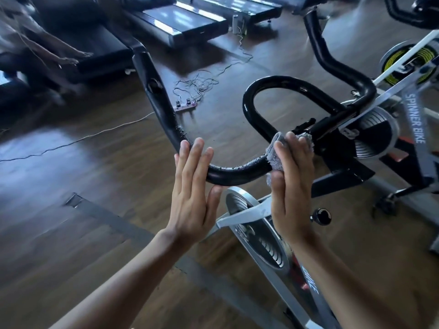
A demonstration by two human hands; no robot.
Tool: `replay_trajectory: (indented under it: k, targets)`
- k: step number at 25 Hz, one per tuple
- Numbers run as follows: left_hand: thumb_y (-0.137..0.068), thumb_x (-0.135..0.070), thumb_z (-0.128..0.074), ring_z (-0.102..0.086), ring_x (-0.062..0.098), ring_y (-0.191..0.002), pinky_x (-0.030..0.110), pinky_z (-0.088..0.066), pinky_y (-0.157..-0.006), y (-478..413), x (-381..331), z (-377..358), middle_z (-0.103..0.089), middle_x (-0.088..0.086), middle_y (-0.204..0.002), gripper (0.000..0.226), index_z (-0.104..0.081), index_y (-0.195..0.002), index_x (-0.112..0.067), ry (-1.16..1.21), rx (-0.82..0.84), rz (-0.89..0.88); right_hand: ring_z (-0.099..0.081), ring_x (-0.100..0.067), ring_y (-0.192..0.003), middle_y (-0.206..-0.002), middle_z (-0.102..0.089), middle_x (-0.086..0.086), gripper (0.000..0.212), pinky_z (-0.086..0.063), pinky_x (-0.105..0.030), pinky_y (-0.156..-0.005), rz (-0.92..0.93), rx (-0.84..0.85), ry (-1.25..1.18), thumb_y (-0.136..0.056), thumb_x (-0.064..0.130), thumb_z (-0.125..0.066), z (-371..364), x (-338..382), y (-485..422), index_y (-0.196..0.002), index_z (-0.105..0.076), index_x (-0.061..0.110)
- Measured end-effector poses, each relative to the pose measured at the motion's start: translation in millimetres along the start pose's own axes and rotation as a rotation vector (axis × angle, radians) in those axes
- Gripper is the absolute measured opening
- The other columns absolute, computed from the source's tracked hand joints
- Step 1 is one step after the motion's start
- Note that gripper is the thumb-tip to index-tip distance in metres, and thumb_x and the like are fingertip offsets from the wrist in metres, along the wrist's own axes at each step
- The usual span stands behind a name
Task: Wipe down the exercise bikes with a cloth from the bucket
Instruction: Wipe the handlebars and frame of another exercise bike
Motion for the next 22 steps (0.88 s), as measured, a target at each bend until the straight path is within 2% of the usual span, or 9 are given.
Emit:
replay_trajectory:
  k: [2,4,7,10,14,17,18,19,22]
  targets:
    - [-0.106,-0.028,-0.031,-0.007,0.03,-0.153,0.053,-0.01,-0.123,1,0,2,-0.021,0.011,-0.159,0.05,-0.028,-0.147,0.001,-0.003,0.047,0.007,-0.019,-0.044,-0.15,-0.158,-0.028,-0.026,0.044,-0.015,-0.046,-0.126,-0.126,0.023,-0.046,-0.106,0.014,-0.036,6,-7,-5,-0.144,-0.04,-0.008]
    - [-0.105,-0.026,-0.035,-0.008,0.031,-0.153,0.052,-0.011,-0.123,1,-2,7,-0.014,0.005,-0.164,0.051,-0.026,-0.15,-0.003,0.013,0.127,0.013,-0.026,-0.043,-0.149,-0.155,-0.034,-0.027,0.046,-0.022,-0.046,-0.125,-0.206,0.01,-0.047,-0.109,0.022,-0.034,13,-4,-11,-0.142,-0.044,-0.008]
    - [-0.101,-0.021,-0.044,-0.016,0.031,-0.152,0.051,-0.015,-0.123,-10,5,34,-0.022,0.008,-0.163,0.053,-0.033,-0.149,-0.003,0.044,0.192,0.083,-0.041,-0.033,-0.143,-0.146,-0.048,-0.024,0.038,-0.034,-0.035,-0.12,-0.246,0.007,0.003,-0.108,0.013,-0.039,25,22,-19,-0.137,-0.05,-0.009]
    - [-0.101,-0.02,-0.045,-0.025,0.023,-0.149,0.05,-0.02,-0.122,-36,36,79,-0.039,0.008,-0.155,0.046,-0.046,-0.143,-0.005,0.051,0.091,0.291,-0.047,-0.03,-0.139,-0.142,-0.053,-0.02,0.035,-0.038,-0.029,-0.116,-0.255,0.05,0.063,-0.103,0.004,-0.044,32,65,-43,-0.135,-0.054,-0.008]
    - [-0.102,-0.022,-0.044,-0.043,0.014,-0.132,0.043,-0.037,-0.11,-74,85,116,-0.052,0.001,-0.139,0.039,-0.051,-0.139,-0.012,0.18,0.034,0.616,-0.043,-0.024,-0.142,-0.147,-0.05,-0.014,0.039,-0.034,-0.022,-0.116,-0.279,0.167,0.007,-0.104,0.009,-0.041,5,131,-77,-0.14,-0.051,-0.002]
    - [-0.102,-0.014,-0.047,-0.052,0.012,-0.12,0.022,-0.041,-0.104,-101,109,115,-0.055,0.001,-0.133,0.036,-0.054,-0.137,-0.016,0.326,0.072,0.841,-0.041,-0.018,-0.143,-0.148,-0.05,-0.01,0.04,-0.035,-0.024,-0.117,-0.273,0.207,-0.04,-0.105,0.015,-0.039,-36,158,-111,-0.141,-0.051,0.001]
    - [-0.102,-0.012,-0.047,-0.054,0.01,-0.116,0.013,-0.04,-0.099,-109,115,112,-0.057,0.001,-0.131,0.035,-0.055,-0.136,-0.016,0.363,0.083,0.88,-0.041,-0.017,-0.143,-0.147,-0.05,-0.01,0.04,-0.034,-0.026,-0.118,-0.263,0.213,-0.04,-0.106,0.016,-0.039,-52,163,-121,-0.141,-0.051,0.002]
    - [-0.102,-0.013,-0.047,-0.056,0.009,-0.113,0.009,-0.04,-0.095,-114,121,109,-0.06,0.001,-0.129,0.033,-0.057,-0.134,-0.016,0.399,0.091,0.914,-0.041,-0.017,-0.143,-0.147,-0.051,-0.011,0.04,-0.035,-0.028,-0.118,-0.243,0.22,-0.038,-0.106,0.016,-0.039,-67,166,-131,-0.141,-0.052,0.002]
    - [-0.102,-0.02,-0.045,-0.066,0.015,-0.105,0.031,-0.051,-0.095,-123,138,89,-0.07,0.001,-0.115,0.028,-0.063,-0.122,-0.017,0.63,0.123,1.057,-0.043,-0.027,-0.142,-0.145,-0.052,-0.015,0.039,-0.038,-0.044,-0.116,-0.17,0.245,-0.026,-0.106,0.014,-0.041,-110,154,-156,-0.141,-0.053,0.001]
Point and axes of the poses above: each hand's wrist, its own y-axis away from the middle knuckle, its own z-axis out of the back of the hand, x = y × z, the point moved 7 cm from there along -y, towards the middle knuckle
